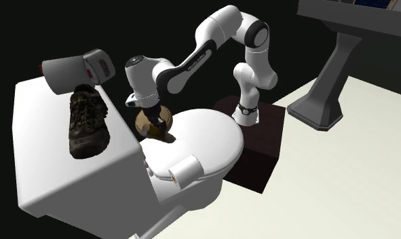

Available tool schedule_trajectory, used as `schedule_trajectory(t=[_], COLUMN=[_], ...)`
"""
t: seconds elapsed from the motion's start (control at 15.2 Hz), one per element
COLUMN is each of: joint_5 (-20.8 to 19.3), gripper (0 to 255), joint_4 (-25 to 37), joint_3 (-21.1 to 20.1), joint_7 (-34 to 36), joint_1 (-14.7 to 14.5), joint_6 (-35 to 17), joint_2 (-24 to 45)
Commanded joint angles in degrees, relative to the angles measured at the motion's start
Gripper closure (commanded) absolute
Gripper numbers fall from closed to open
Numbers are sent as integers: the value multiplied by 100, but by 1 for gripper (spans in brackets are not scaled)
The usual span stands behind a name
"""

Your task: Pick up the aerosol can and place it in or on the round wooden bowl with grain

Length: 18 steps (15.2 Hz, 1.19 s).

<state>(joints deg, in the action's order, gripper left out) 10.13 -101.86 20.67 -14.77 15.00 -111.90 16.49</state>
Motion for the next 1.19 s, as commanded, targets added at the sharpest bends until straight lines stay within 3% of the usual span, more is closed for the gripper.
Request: schedule_trajectory(t=[0.0, 0.99, 1.12], joint_5=[-29, -155, -200], gripper=[255, 255, 255], joint_4=[88, 945, 821], joint_3=[12, 54, 100], joint_7=[18, 155, 69], joint_1=[1, 8, 50], joint_6=[140, 1206, 1206], joint_2=[-57, -290, -414])
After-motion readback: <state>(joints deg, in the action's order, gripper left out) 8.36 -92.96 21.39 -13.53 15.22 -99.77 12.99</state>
